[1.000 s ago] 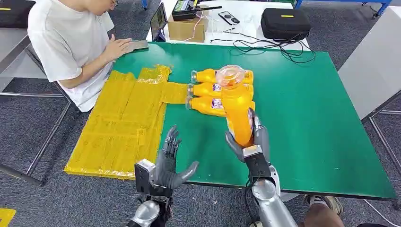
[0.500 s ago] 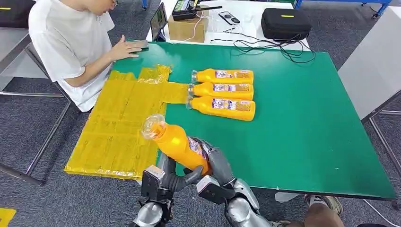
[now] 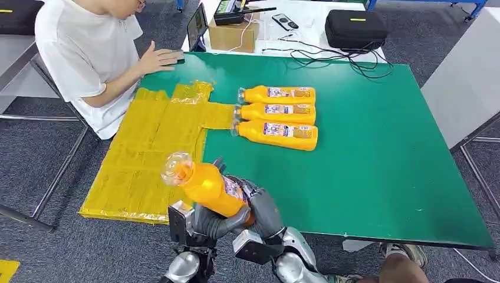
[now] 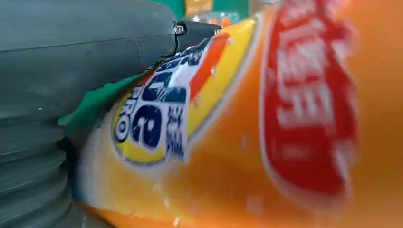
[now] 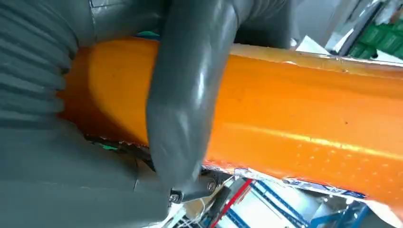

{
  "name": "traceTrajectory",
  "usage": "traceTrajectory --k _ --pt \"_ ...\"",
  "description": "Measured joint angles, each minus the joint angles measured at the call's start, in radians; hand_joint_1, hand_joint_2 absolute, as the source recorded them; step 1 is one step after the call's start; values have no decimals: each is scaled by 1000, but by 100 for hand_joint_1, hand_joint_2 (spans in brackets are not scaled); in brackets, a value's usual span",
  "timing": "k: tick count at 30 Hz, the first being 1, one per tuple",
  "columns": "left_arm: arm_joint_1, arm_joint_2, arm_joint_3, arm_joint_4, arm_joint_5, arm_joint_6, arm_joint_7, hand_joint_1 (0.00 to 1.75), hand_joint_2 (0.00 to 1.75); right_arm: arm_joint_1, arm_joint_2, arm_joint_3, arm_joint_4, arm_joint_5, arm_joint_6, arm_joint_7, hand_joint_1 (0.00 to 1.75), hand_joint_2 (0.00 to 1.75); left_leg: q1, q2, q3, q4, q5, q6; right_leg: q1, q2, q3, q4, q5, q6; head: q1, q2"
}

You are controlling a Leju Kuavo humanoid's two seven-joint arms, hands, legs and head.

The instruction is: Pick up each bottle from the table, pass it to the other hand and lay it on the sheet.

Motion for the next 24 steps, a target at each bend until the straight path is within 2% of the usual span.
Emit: traceTrajectory --k 1,2,3,8,11,24 --pt "2 0 2 -6 24 -27 6 175 175 -1 0 11 3 -6 0 4 14 175 0 0 0 0 0 0 0 0 0 0 0 0 0 0" --pt "7 0 3 -15 53 -63 19 175 175 -5 0 20 10 -15 -2 4 0 175 0 0 0 0 0 0 0 0 0 0 0 0 0 0" --pt "11 0 6 -21 80 -95 37 175 175 -10 0 27 19 -21 -5 3 0 0 0 0 0 0 0 0 0 0 0 0 0 0 0 0" --pt "19 0 60 -35 387 -368 196 175 175 1 -2 56 44 -40 -56 -29 0 0 0 1 0 0 0 0 0 0 0 0 0 0 0 0" --pt "20 0 93 -35 481 -477 216 175 175 -1 0 66 43 -45 -65 -40 0 0 0 2 0 0 0 0 0 1 -1 0 0 0 0 0" --pt "29 5 127 -50 464 -544 182 175 175 22 4 65 -2 6 -118 -17 0 0 0 2 0 0 0 0 0 1 -1 0 0 0 0 0"
